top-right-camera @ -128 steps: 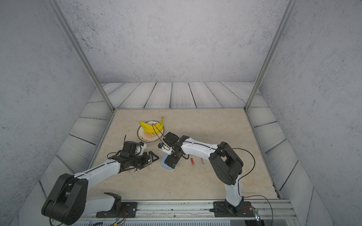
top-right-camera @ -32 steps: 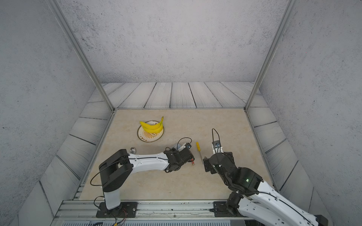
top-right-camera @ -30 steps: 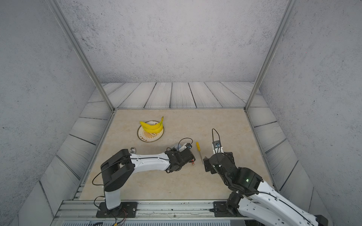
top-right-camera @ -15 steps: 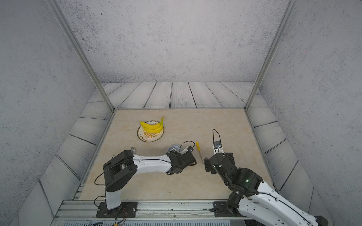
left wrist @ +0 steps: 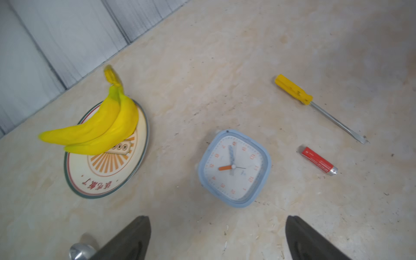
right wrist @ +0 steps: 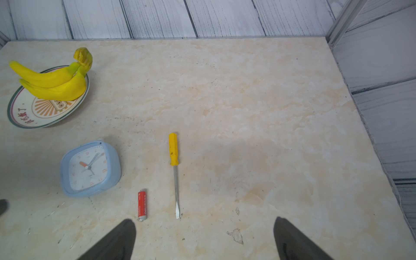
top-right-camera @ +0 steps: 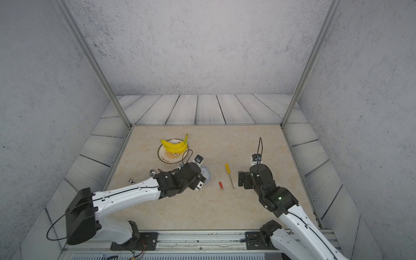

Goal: Remove the battery from the alarm
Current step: Reset both arms

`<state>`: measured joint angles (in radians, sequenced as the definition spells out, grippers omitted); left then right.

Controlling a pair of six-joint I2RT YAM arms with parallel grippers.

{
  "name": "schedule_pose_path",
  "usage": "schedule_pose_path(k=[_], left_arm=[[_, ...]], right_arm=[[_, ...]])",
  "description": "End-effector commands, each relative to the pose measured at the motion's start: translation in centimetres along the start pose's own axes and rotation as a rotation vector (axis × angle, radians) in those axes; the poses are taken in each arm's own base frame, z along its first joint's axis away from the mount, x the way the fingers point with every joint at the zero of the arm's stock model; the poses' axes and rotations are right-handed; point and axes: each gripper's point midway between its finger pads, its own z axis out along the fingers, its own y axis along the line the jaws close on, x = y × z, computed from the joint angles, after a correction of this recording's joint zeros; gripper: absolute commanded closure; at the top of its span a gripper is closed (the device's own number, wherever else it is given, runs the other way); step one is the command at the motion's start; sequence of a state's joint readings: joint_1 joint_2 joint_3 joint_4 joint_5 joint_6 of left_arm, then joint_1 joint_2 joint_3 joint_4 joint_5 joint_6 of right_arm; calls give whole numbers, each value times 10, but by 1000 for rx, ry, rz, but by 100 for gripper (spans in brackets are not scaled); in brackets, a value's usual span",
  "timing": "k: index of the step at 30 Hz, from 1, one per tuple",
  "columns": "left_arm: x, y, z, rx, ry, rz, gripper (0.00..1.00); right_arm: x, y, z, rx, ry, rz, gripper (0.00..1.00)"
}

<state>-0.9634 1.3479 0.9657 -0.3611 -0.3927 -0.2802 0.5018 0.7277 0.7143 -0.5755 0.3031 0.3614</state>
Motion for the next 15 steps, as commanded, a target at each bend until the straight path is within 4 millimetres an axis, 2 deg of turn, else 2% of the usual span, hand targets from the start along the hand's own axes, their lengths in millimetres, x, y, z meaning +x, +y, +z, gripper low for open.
schedule_pose_path(k=[1, 5, 9, 12, 15], left_arm=[[12, 41, -8, -13, -10, -196, 1], [23, 111, -23, -142, -93, -384, 1], [39, 168, -35, -291, -149, -501, 1], [52, 204, -43, -423, -181, -533, 1], [62, 231, -49, -542, -209, -545, 1]], right_arm=[[-21, -9, 13, 34, -106, 28, 0], [-23, -40, 33, 159, -188, 75, 0], [-10, -75, 58, 258, -226, 141, 0], [-8, -91, 71, 282, -226, 172, 0], [-18, -97, 82, 313, -237, 91, 0]])
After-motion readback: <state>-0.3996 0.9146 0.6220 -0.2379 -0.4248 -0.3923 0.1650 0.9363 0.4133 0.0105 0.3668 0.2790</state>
